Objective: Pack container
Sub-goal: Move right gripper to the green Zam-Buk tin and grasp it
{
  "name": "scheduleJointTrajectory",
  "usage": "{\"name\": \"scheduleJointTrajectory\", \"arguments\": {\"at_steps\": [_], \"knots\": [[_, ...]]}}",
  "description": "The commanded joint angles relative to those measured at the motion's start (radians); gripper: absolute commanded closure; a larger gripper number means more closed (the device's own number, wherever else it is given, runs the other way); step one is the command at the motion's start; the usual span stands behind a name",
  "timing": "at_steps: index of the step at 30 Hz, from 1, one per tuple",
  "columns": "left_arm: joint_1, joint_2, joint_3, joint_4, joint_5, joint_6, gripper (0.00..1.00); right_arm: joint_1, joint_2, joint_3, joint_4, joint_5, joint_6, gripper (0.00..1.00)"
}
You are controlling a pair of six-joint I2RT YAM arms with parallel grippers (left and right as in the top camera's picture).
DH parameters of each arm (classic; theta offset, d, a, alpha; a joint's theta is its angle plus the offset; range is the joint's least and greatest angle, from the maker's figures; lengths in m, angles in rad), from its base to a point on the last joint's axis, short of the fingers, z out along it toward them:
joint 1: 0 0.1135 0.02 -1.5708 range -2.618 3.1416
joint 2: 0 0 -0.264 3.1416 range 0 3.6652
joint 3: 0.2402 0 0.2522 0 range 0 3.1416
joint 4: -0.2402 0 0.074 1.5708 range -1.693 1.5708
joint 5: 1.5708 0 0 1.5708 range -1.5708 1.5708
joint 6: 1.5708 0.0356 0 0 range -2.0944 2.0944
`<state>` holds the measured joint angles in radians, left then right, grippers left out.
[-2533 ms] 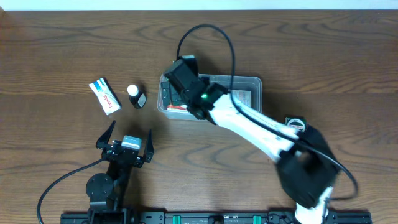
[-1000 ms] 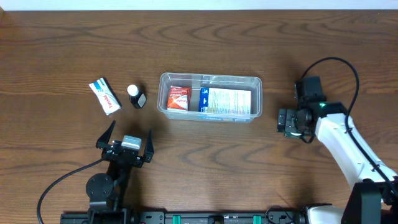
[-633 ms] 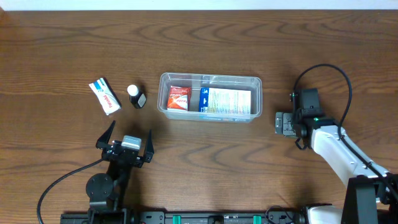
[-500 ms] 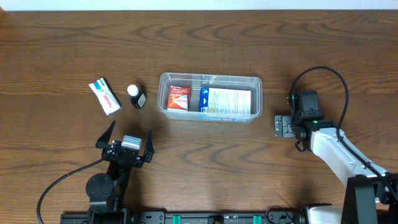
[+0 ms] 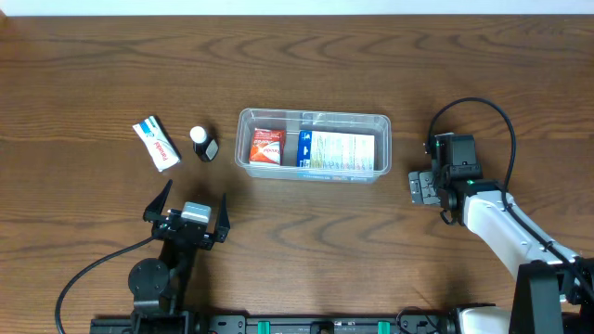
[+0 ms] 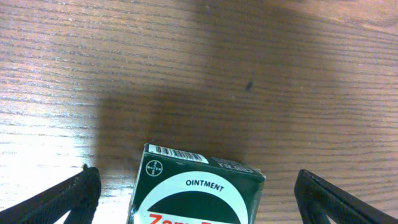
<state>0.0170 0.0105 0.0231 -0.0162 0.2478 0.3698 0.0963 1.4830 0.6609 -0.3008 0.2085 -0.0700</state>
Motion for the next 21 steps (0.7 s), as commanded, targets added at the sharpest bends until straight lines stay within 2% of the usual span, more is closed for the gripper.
{"name": "scheduleJointTrajectory", "arguments": {"at_steps": [1, 14, 19, 21], "knots": [[0.004, -0.006, -0.019, -0.032, 0.006, -0.002, 0.02, -0.006, 0.014, -0.009, 0.005, -0.007, -0.013, 0.05], [0.004, -0.006, -0.019, -0.032, 0.006, -0.002, 0.02, -0.007, 0.042, -0.009, 0.000, -0.011, 0.040, 0.09], [0.004, -0.006, -0.019, -0.032, 0.006, -0.002, 0.02, -0.007, 0.043, -0.009, 0.008, -0.011, 0.044, 0.13], [0.004, -0.006, -0.019, -0.032, 0.006, -0.002, 0.02, -0.008, 0.043, -0.009, 0.008, -0.011, 0.048, 0.18]]}}
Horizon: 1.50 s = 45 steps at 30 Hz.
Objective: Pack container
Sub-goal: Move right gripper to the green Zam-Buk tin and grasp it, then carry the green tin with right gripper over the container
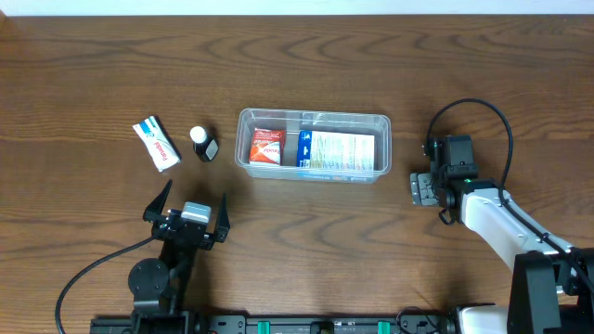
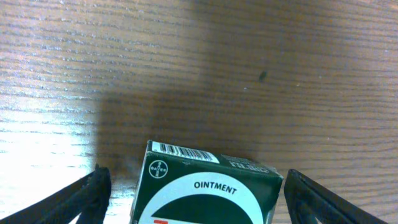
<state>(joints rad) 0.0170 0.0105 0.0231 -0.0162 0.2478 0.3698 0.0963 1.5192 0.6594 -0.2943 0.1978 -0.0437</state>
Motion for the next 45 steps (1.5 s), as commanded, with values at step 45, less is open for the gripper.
{"name": "scheduleJointTrajectory", "arguments": {"at_steps": [45], "knots": [[0.004, -0.006, -0.019, -0.032, 0.006, -0.002, 0.02, 0.087, -0.359, 0.163, 0.290, -0.345, 0.859, 0.53]]}}
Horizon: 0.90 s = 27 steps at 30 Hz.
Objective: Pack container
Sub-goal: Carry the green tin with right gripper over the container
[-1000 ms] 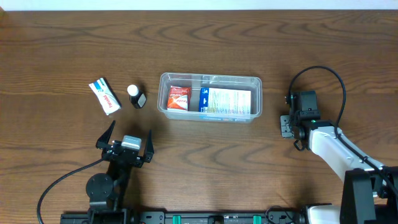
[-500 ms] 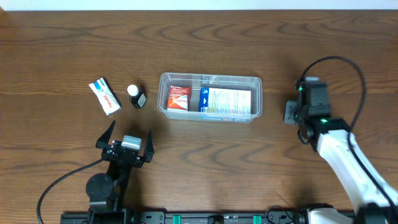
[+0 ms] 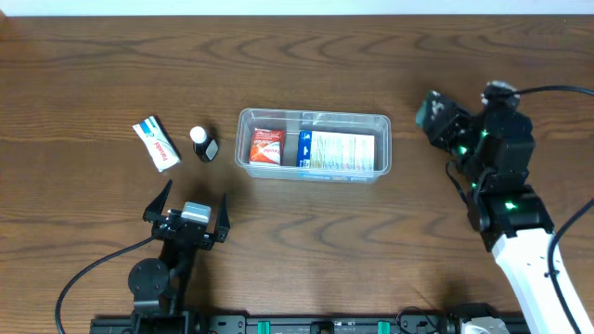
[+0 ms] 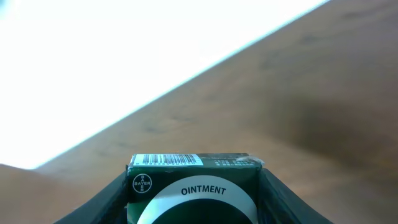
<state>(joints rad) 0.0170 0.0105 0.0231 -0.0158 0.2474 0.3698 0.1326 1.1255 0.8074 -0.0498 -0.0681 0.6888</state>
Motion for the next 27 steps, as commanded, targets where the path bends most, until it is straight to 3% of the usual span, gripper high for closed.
{"name": "scheduleJointTrajectory", "arguments": {"at_steps": [1, 12, 18, 27], "knots": [[0.004, -0.006, -0.019, -0.032, 0.007, -0.002, 0.02, 0.082, 0.058, 0.015, 0.097, -0.079, 0.130, 0.53], [0.004, -0.006, -0.019, -0.032, 0.007, -0.002, 0.02, 0.418, 0.452, 0.026, 0.681, -0.047, 0.150, 0.54], [0.004, -0.006, -0.019, -0.032, 0.007, -0.002, 0.02, 0.523, 0.586, 0.088, 0.690, -0.045, 0.172, 0.55], [0.004, -0.006, -0.019, -0.032, 0.007, -0.002, 0.02, 0.603, 0.602, 0.111, 0.572, 0.124, 0.172, 0.57]]}}
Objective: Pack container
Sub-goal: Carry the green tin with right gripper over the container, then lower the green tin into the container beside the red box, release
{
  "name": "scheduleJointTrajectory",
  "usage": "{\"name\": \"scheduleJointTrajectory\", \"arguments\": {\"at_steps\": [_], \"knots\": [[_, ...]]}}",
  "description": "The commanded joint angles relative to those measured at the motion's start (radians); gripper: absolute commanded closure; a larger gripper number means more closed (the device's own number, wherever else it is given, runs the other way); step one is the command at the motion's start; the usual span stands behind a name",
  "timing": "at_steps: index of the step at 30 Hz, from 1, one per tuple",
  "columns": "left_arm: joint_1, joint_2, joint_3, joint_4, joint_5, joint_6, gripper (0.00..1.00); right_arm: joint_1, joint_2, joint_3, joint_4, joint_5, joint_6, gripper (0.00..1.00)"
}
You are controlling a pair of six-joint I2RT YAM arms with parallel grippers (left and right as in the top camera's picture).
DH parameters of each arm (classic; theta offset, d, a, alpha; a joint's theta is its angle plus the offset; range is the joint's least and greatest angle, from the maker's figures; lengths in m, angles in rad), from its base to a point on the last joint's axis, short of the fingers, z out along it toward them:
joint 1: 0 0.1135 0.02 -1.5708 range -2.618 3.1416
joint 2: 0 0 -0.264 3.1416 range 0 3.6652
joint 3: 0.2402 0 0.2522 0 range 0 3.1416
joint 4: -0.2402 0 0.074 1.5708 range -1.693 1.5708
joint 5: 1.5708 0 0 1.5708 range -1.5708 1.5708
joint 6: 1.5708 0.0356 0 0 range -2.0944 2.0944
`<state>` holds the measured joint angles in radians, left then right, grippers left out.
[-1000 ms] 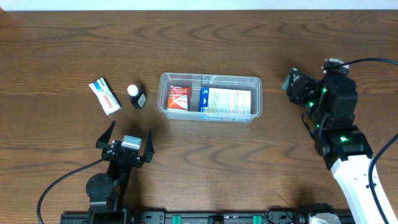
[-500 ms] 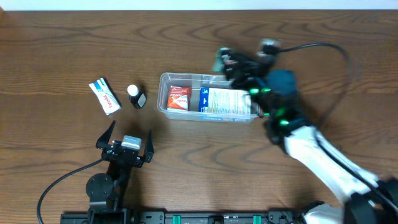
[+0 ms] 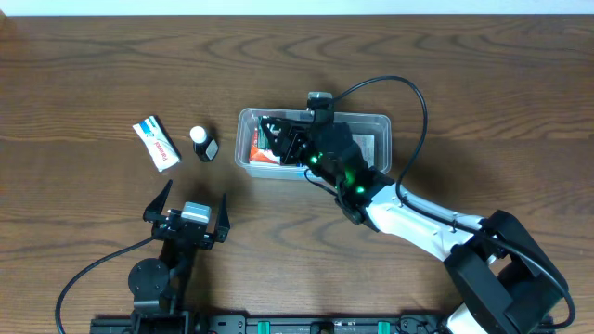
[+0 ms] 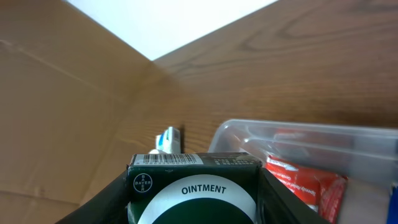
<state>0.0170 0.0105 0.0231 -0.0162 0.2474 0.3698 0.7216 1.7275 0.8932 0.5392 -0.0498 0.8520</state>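
Observation:
A dark green ointment box (image 4: 194, 186) is clamped between the fingers of my right gripper (image 3: 278, 139), which hangs over the left end of the clear plastic container (image 3: 380, 122). Inside the container lie a red packet (image 4: 305, 180) at the left and a blue and white box (image 3: 339, 148) to its right, partly hidden by my arm. My left gripper (image 3: 186, 215) stands open near the table's front edge, with nothing between its fingers.
A white and blue packet (image 3: 156, 143) and a small black bottle with a white cap (image 3: 202, 143) lie on the table left of the container. The right arm's cable loops over the table right of the container.
My right gripper, holding the ointment box, has moved from the far right of the table to above the container's left end. The left arm has not moved.
My right gripper stood open around the ointment box lying on the table at the right. Its fingers then stood closer to the box. Later it was shut on the box and raised, and now holds it over the container.

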Motion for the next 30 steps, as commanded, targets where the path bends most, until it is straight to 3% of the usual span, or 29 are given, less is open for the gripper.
{"name": "scheduleJointTrajectory", "arguments": {"at_steps": [1, 13, 23, 30], "knots": [[0.004, -0.006, -0.019, -0.032, 0.007, -0.002, 0.02, 0.018, 0.000, 0.025, -0.025, 0.124, 0.009, 0.57], [0.004, -0.006, -0.019, -0.032, 0.007, -0.002, 0.02, 0.050, 0.043, 0.087, -0.101, 0.226, 0.022, 0.56], [0.004, -0.006, -0.019, -0.032, 0.007, -0.002, 0.02, 0.112, 0.182, 0.346, -0.335, 0.250, -0.063, 0.56], [0.004, -0.006, -0.019, -0.032, 0.007, -0.002, 0.02, 0.117, 0.190, 0.372, -0.436, 0.300, -0.050, 0.57]]}}
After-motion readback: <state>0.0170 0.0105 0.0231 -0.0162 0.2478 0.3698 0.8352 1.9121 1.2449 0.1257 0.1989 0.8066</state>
